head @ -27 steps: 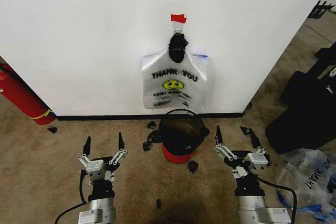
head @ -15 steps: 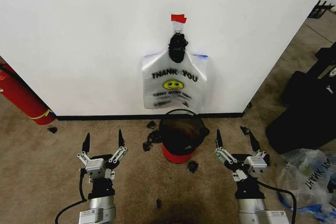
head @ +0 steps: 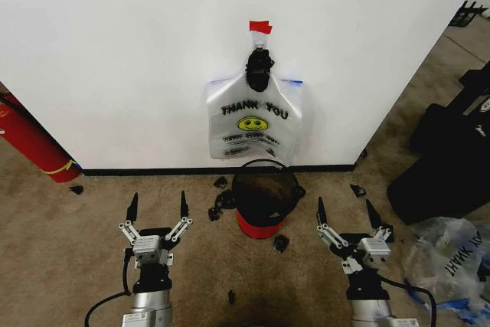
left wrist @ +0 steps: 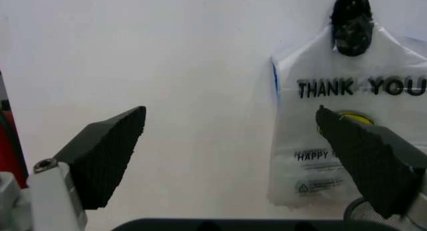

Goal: Pick up the garbage bag from the wall and place it over the trash bin.

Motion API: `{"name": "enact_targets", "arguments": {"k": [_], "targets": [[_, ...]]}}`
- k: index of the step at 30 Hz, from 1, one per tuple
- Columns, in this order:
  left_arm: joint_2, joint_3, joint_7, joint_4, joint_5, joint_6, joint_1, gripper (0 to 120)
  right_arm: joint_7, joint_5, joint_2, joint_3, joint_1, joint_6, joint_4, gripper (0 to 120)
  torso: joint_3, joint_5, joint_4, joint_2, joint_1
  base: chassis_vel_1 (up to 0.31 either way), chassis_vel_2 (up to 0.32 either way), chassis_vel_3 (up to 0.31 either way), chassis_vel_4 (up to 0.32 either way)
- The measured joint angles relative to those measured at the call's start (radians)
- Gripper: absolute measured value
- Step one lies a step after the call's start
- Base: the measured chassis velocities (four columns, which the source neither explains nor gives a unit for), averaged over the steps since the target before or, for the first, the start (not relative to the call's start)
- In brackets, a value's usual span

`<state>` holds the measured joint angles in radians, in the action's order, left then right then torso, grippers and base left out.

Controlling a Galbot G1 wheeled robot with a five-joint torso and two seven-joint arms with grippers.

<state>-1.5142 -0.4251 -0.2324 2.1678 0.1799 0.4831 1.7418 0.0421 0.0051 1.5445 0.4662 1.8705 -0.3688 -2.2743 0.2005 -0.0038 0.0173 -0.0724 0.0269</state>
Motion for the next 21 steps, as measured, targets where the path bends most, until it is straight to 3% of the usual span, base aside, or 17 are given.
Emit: {"name": "enact_targets", "arguments": {"k": [21], "targets": [[0.015, 0.004, 0.003, -0.016, -0.027, -0.008, -0.012, 100, -0.019, 0.000, 0.008, -0.003, 0.011, -0.016, -0.015, 100, 0.000, 0.0000, 0.0000, 0.000, 0.000, 0.000, 0.000, 0.000, 0.000]]}}
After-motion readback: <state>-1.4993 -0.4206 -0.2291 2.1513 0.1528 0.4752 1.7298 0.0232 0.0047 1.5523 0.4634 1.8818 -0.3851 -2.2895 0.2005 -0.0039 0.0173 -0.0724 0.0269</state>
